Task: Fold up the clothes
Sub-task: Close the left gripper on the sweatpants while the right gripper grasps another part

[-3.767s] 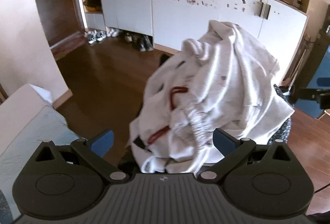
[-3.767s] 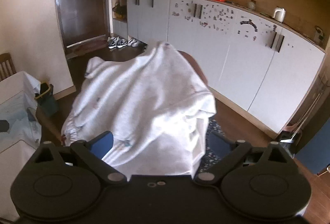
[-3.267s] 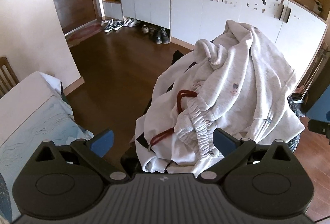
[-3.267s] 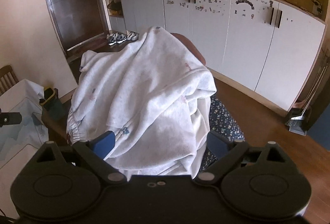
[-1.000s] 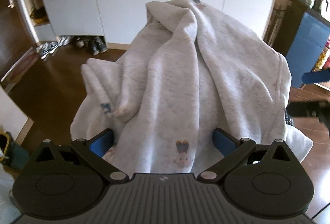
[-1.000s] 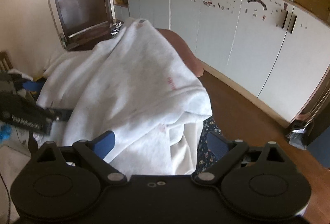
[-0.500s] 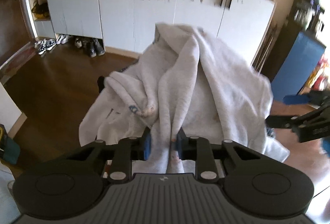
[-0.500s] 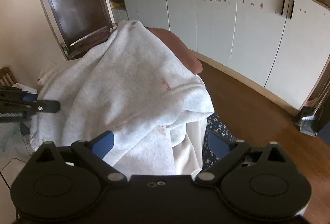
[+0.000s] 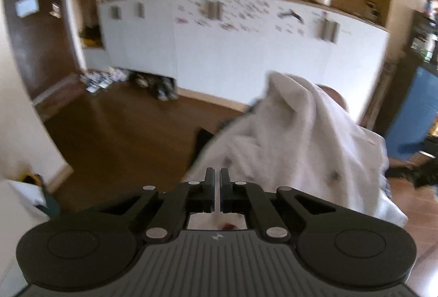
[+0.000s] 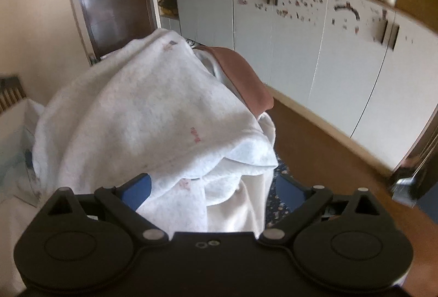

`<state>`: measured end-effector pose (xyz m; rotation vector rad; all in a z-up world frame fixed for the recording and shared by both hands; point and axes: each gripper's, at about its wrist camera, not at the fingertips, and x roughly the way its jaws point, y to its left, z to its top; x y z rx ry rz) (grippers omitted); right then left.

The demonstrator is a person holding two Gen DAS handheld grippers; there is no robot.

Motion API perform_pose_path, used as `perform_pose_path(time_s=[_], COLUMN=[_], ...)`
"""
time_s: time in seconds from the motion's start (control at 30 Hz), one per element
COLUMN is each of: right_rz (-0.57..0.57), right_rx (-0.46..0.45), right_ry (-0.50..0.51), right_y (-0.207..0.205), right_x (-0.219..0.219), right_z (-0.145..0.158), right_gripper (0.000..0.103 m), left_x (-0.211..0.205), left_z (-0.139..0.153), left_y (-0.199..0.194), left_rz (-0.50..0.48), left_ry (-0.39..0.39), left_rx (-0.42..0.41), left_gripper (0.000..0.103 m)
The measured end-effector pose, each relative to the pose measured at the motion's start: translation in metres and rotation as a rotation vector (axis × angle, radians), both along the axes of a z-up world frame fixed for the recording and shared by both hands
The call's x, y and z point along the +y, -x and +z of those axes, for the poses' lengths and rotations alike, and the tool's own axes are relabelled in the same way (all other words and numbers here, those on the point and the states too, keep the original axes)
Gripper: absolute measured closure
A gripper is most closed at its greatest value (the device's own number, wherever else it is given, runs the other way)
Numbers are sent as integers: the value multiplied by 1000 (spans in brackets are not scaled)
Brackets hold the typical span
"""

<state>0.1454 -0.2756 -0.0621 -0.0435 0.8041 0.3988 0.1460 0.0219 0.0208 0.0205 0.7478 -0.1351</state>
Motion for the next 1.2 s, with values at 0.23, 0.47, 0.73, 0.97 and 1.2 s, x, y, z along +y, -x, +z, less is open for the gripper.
perform_pose_path(time_s=[0.23,0.47,0.73,0.97,1.2], right_rz=[13,-57,-124,191,296], right_rx=[24,188,314,136,135], right_ry=[-78,-225,-340,-333,-313], right_y=[-7,-41,-61,-27,-13], right_x=[-5,-11,13,84,111], right_z=[16,-2,-6,68,81], right_gripper=[0,0,0,0,0], left_x=[-41,-60,-80,-122,-148], left_z=[-36,-59,-45,-30,-64], left_y=[-20,-25,-10,17,0], left_rz=[-138,-195,-227,-406,-314], left_ry=[49,90,42,-29,-208], left_rx=[124,118,66,-89,-59], left_gripper=[92,21,21,21,35])
